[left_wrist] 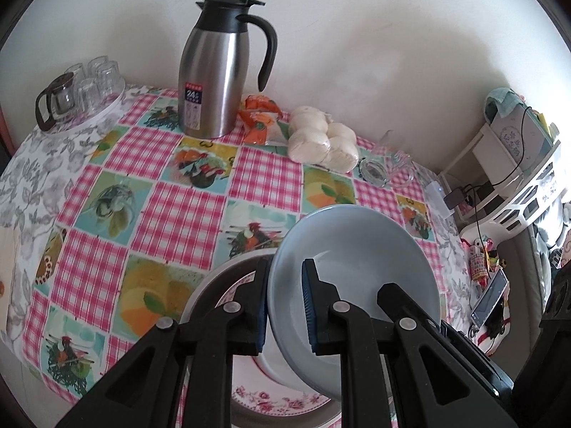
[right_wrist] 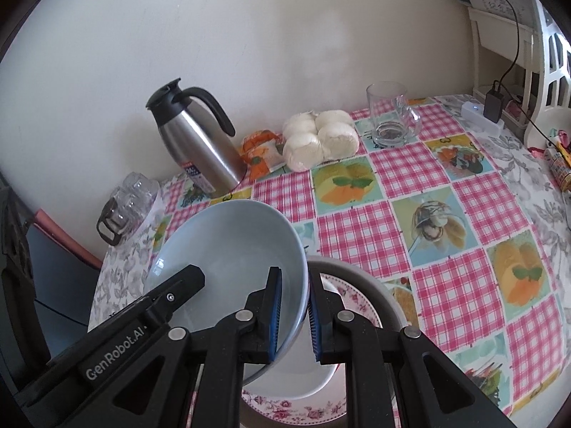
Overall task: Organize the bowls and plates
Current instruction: 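Lower the white round bowl into the square bowl on the stack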
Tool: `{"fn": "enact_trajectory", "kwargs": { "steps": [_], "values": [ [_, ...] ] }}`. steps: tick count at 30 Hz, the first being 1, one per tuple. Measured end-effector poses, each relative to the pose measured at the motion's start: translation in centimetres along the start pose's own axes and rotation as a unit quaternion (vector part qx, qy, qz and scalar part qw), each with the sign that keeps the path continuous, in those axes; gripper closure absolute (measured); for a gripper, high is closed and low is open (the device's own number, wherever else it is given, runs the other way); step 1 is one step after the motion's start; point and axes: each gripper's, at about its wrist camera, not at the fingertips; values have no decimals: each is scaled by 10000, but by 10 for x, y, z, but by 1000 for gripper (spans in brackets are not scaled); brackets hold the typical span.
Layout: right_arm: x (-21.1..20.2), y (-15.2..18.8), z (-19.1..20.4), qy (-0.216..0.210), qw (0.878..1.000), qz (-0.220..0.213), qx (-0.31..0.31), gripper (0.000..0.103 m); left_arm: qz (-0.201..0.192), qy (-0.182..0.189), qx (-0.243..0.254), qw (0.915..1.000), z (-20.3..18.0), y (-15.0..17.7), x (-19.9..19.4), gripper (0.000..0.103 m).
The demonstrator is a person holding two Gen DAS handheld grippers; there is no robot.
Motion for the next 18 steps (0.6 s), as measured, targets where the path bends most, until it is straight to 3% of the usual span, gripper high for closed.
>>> {"fn": "enact_trajectory", "kwargs": {
  "steps": [18],
  "values": [
    [15, 16, -1, 167, 9992, 353, -43, 86, 252, -80, 46, 9996, 5, 14, 10, 86]
  ]
}}
Point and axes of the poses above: each gripper's, at about its wrist camera, not at the fingertips, and x roughly the way its jaws point, z to its left, y to its underside, and after that the axes turned 6 degrees about y, right-handed
